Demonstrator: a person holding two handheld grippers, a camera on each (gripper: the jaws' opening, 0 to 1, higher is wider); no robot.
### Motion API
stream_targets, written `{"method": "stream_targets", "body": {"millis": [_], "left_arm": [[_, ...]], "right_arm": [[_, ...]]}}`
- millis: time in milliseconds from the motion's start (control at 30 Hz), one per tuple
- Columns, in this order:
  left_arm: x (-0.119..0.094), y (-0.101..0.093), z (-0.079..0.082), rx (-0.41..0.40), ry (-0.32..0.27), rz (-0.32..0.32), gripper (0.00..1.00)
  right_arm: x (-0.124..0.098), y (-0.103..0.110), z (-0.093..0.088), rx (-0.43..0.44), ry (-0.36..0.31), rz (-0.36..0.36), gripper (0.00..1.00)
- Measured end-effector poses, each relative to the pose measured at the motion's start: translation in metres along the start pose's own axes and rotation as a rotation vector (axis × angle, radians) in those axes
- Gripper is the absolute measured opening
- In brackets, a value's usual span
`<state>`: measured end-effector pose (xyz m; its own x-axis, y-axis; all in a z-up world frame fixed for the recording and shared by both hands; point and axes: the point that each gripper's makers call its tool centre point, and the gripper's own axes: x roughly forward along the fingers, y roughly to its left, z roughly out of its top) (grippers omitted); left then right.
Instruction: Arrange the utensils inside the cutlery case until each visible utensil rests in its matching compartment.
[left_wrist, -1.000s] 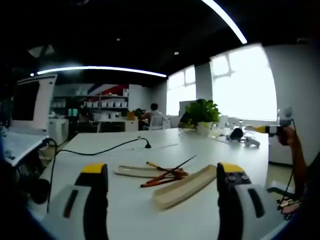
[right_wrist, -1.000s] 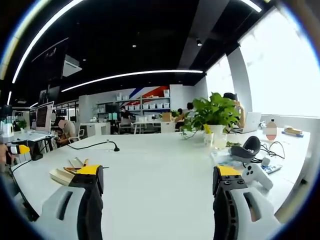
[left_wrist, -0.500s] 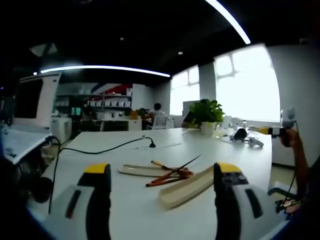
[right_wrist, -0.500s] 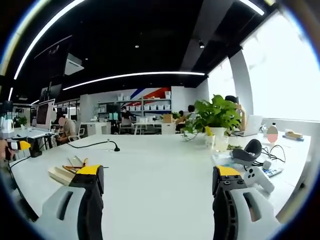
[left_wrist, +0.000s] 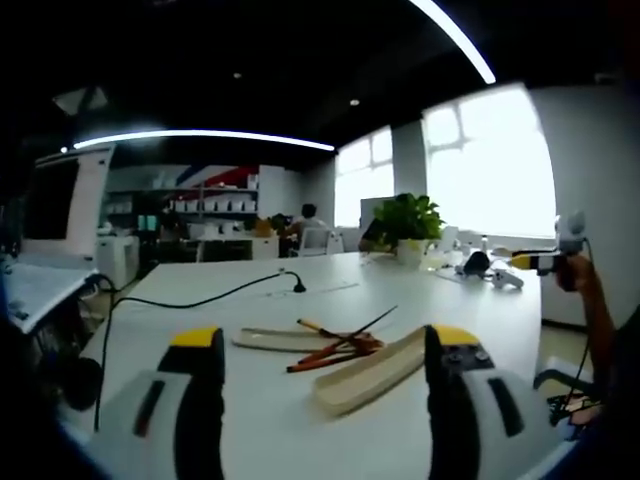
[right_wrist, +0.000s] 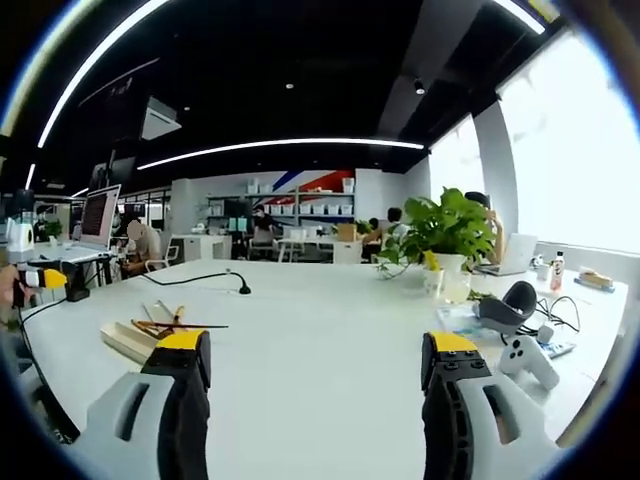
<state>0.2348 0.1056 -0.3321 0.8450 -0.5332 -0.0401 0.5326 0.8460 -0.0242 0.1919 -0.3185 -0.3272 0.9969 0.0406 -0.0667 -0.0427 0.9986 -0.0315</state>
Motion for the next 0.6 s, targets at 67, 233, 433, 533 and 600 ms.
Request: {"method": "stream_targets", "body": {"millis": [67, 233, 433, 533, 600], "left_arm": [[0.001, -0.003, 0.006, 0.029, -0.004, -0.015, 0.85], [0.010, -0.008, 0.011, 0.150, 0.025, -0.038, 0.79], [0.027, -0.014, 0.014, 0.218, 0.076, -0.078, 0.77], [0.034, -0.014, 0.018, 0.236, 0.090, -0.087, 0.76], [0.038, -0.014, 0.018, 0.252, 0.105, -0.092, 0.75]], "right_arm": [[0.002, 0.001, 0.002, -0.011, -0.003, 0.007, 0.89], [0.014, 0.009, 0.000, -0.030, 0.006, 0.028, 0.87], [0.032, 0.025, -0.007, -0.062, 0.039, 0.074, 0.87], [0.039, 0.031, -0.007, -0.083, 0.045, 0.091, 0.86], [0.044, 0.035, -0.007, -0.103, 0.054, 0.105, 0.86]]}}
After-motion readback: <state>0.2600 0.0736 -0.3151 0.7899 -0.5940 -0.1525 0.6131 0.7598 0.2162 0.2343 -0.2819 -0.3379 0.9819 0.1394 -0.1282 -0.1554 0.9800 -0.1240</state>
